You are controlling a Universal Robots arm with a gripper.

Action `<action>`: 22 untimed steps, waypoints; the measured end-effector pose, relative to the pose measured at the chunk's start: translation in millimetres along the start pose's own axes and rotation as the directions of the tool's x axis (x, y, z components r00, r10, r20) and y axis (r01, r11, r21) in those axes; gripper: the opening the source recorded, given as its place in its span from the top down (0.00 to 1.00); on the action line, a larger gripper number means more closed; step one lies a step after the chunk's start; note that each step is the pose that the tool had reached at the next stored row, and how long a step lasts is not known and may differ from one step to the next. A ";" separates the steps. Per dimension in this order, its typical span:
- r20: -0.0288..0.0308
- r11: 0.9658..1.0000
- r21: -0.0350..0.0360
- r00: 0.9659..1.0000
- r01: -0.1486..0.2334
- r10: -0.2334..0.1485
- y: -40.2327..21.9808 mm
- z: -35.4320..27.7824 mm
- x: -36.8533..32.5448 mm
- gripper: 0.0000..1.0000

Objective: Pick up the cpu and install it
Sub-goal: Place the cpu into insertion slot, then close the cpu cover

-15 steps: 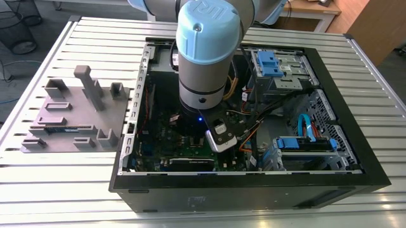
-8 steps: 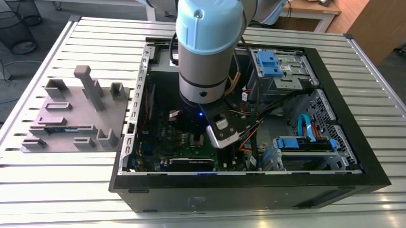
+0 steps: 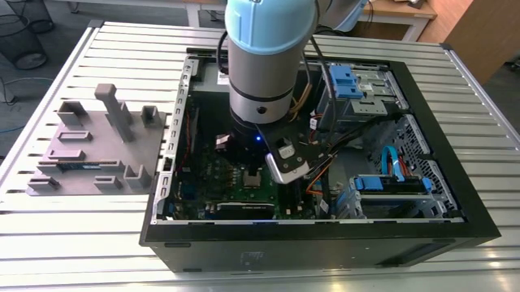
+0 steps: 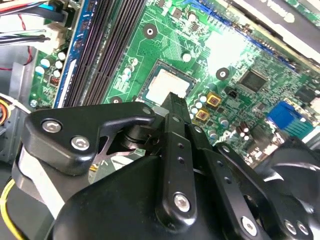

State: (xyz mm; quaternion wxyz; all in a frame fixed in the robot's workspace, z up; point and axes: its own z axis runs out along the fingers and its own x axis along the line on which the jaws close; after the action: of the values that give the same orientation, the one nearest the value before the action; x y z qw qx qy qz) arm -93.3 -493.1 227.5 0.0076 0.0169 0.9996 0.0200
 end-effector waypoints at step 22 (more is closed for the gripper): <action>0.000 1.000 0.000 1.000 0.000 0.000 1.0 -25.9 -0.4 0.89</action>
State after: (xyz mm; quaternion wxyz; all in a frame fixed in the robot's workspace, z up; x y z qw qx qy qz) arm -93.4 -493.2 253.4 0.0076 0.0170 0.9996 0.0200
